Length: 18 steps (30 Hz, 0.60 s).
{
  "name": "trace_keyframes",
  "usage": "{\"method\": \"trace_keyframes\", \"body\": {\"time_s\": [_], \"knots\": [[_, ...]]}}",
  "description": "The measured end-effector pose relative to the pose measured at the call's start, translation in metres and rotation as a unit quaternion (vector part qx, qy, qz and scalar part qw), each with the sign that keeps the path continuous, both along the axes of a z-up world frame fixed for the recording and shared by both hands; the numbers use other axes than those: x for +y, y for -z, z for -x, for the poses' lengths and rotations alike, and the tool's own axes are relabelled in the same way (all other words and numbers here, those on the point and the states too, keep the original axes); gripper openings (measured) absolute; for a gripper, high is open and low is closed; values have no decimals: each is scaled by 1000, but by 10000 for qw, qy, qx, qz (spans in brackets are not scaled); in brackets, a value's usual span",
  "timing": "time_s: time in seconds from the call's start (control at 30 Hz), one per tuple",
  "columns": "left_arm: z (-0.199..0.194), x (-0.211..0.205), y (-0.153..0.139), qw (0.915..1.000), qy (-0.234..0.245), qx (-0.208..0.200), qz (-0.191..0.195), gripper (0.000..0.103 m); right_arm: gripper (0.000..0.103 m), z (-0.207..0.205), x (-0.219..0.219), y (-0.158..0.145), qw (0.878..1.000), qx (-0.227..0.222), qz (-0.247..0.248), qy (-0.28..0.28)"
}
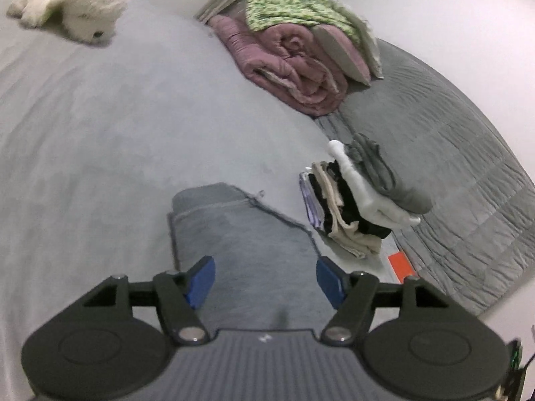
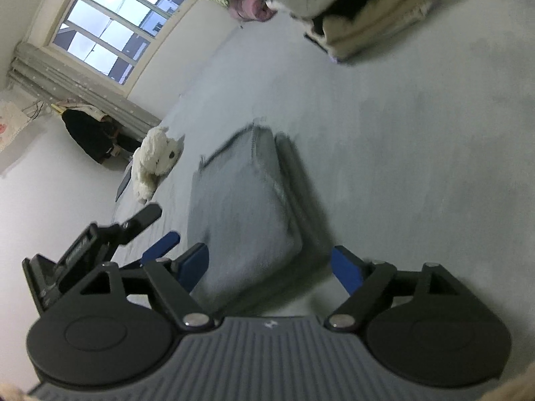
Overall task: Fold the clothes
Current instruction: 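Grasp the folded sweater bundle with both grippers and lift it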
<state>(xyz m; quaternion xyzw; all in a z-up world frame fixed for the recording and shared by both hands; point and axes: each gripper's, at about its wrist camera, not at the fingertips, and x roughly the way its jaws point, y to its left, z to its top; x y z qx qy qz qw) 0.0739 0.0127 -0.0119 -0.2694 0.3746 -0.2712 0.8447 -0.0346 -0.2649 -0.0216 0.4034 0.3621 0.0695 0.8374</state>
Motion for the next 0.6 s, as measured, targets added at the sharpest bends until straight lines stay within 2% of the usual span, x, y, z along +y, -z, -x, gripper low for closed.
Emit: {"method": "trace_keyframes", "body": {"time_s": [0.17, 0.3, 0.37, 0.5, 0.57, 0.6], "knots": [[-4, 2, 7, 9997, -92, 198, 79, 69, 83, -1, 21, 12, 9999, 63, -149, 38], [-7, 5, 12, 9992, -162, 336, 139, 69, 83, -4, 34, 21, 9995, -41, -96, 306], [-8, 6, 14, 9989, -187, 396, 154, 69, 78, -7, 37, 22, 9988, -106, -63, 472], [-12, 6, 16, 9985, -225, 474, 135, 69, 55, -9, 36, 24, 9959, -118, -156, 881], [-13, 7, 17, 9983, -258, 510, 149, 69, 49, -9, 31, 27, 9940, -110, -340, 1031], [-14, 8, 18, 9980, -278, 533, 172, 69, 42, -9, 30, 27, 9935, -117, -386, 1060]]}}
